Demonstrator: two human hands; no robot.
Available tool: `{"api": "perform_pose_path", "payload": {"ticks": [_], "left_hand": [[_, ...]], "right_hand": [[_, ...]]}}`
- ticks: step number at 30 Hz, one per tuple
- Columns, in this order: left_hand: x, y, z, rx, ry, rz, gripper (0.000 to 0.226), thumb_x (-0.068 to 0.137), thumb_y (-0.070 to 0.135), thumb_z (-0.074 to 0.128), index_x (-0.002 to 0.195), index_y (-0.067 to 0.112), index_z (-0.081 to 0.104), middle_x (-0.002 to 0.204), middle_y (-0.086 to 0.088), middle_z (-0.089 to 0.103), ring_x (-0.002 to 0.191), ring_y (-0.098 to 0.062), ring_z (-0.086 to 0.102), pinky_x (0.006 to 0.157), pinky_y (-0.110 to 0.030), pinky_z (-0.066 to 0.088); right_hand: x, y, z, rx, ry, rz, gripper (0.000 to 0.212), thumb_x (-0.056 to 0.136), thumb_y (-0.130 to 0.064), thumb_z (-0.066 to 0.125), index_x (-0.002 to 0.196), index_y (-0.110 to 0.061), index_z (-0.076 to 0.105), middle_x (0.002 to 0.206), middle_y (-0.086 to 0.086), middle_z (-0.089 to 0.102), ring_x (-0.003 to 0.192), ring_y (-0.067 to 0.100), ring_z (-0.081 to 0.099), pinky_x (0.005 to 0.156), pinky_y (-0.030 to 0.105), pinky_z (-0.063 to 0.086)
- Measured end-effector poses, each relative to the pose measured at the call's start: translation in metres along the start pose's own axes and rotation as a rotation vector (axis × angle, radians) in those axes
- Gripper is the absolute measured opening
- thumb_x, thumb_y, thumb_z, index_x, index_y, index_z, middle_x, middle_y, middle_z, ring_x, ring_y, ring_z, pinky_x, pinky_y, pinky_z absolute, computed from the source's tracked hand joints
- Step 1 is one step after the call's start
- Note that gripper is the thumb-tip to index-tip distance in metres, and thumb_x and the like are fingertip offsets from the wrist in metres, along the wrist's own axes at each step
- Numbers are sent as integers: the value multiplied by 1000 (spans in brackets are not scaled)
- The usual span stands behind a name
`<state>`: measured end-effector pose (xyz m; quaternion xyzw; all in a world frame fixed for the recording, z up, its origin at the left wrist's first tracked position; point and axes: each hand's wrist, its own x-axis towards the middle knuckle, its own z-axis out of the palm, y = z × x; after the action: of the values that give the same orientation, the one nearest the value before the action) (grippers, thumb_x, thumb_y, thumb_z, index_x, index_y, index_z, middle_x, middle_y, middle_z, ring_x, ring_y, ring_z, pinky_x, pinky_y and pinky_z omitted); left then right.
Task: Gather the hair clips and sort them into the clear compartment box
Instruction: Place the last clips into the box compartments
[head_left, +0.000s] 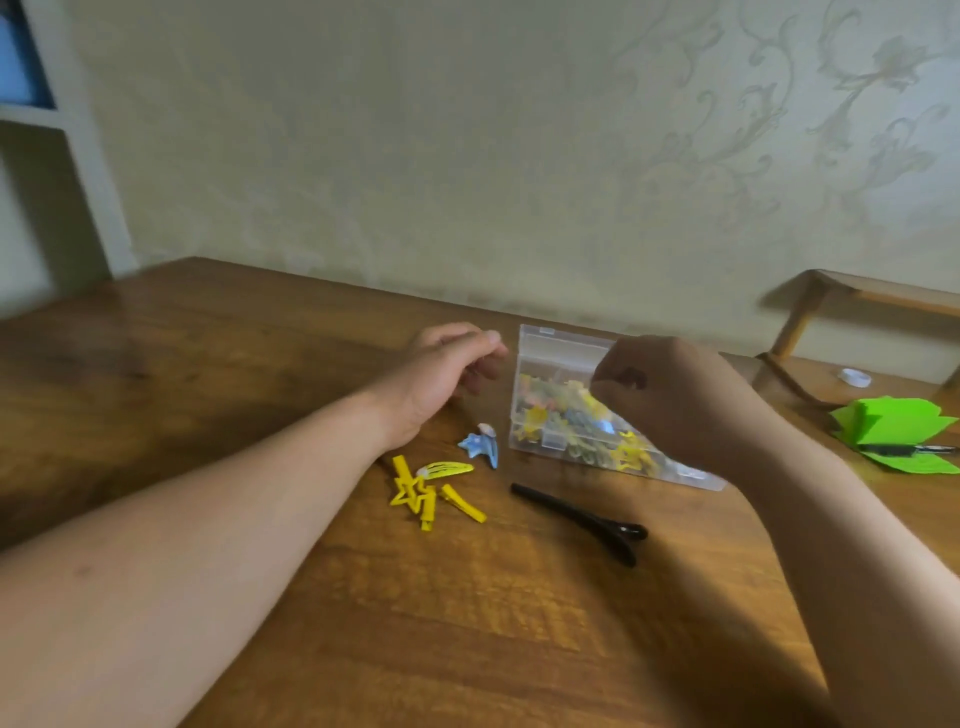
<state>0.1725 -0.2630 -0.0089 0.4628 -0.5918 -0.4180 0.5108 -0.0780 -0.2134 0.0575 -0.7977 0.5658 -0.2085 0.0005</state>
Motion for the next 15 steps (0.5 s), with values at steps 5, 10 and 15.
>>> {"api": "perform_pose_path", "payload": {"ticks": [5, 10, 15], "left_hand": [[1, 0, 0, -15, -6, -14, 31, 106, 31, 60, 108, 6, 79, 86, -3, 72, 73, -15, 60, 62, -25, 44], [3, 2, 1, -68, -23, -40, 43, 93, 43, 66, 108, 4, 79, 82, 1, 70, 70, -14, 56, 59, -22, 42], [7, 1, 2, -22, -13, -18, 31, 104, 34, 63, 106, 8, 80, 83, 2, 72, 64, -9, 56, 60, -24, 40]], "right_hand": [[-9, -43, 34, -10, 56, -331, 13, 99, -34, 67, 105, -37, 78, 106, -15, 69, 100, 12, 58, 85, 37, 45], [-16, -72, 58, -122, -64, -539, 26, 94, -43, 60, 116, -44, 72, 118, -18, 64, 121, 16, 50, 93, 43, 42], [-17, -82, 72, -183, -14, -616, 24, 97, -36, 55, 110, -38, 75, 117, -16, 66, 123, 20, 52, 89, 41, 38]]}}
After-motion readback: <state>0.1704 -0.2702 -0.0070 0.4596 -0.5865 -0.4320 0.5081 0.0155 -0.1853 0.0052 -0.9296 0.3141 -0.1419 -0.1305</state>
